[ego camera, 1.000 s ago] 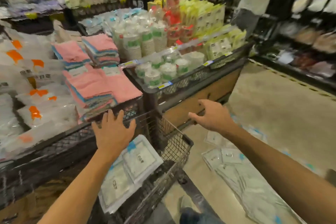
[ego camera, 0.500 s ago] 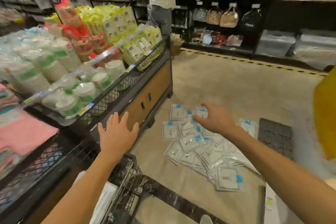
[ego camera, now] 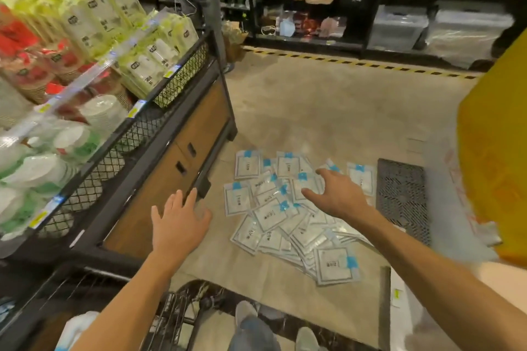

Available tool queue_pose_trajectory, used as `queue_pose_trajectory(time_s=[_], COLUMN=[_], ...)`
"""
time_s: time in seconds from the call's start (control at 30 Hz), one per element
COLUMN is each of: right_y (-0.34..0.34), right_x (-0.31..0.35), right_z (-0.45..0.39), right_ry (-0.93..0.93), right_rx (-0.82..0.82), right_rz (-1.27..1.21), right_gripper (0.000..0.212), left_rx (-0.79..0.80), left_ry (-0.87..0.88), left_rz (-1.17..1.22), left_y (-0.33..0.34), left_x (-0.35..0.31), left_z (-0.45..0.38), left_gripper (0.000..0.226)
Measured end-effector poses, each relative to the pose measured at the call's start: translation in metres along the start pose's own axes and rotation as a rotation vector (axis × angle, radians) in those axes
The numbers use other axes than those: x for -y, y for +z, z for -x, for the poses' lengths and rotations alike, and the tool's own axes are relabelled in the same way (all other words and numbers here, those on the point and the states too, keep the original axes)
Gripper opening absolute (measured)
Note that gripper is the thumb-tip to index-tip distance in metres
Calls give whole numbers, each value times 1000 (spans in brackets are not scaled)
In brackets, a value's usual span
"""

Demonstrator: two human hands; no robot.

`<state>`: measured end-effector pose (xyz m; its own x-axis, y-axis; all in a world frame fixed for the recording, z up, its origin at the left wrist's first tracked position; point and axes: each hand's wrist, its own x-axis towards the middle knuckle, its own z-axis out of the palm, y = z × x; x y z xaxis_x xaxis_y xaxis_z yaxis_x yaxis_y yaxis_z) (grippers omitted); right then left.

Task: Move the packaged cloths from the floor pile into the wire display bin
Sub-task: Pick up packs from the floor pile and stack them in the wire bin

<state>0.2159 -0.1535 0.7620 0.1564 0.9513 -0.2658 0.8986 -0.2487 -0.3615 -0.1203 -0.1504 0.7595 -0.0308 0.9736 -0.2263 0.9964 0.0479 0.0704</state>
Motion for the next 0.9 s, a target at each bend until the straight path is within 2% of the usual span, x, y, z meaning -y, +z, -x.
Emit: queue_pose_trajectory(time_s=[0.2,0.37,0.5,0.67,0.83,0.9], right_y=[32,62,109,221,389,449], right_x=[3,10,9,-18,-72,-98], right_z=[-53,-103,-155,-230,-304,-328], right_ry=[124,247,299,286,218,245], right_rx=[45,82,129,203,342,358], right_rz=[17,81,113,169,268,275], right_gripper=[82,80,78,80,98,91], left_rx=[111,166,224,331,419,411], left_ry=[51,181,171,153,109,99], left_rz=[-15,1,-7,-27,-82,-95], left_y=[40,82,131,246,404,470], left_x=[-1,14,21,26,28,32], left_z=[-89,-166,-225,-295,-340,-356], left_gripper=[68,67,71,71,69,69])
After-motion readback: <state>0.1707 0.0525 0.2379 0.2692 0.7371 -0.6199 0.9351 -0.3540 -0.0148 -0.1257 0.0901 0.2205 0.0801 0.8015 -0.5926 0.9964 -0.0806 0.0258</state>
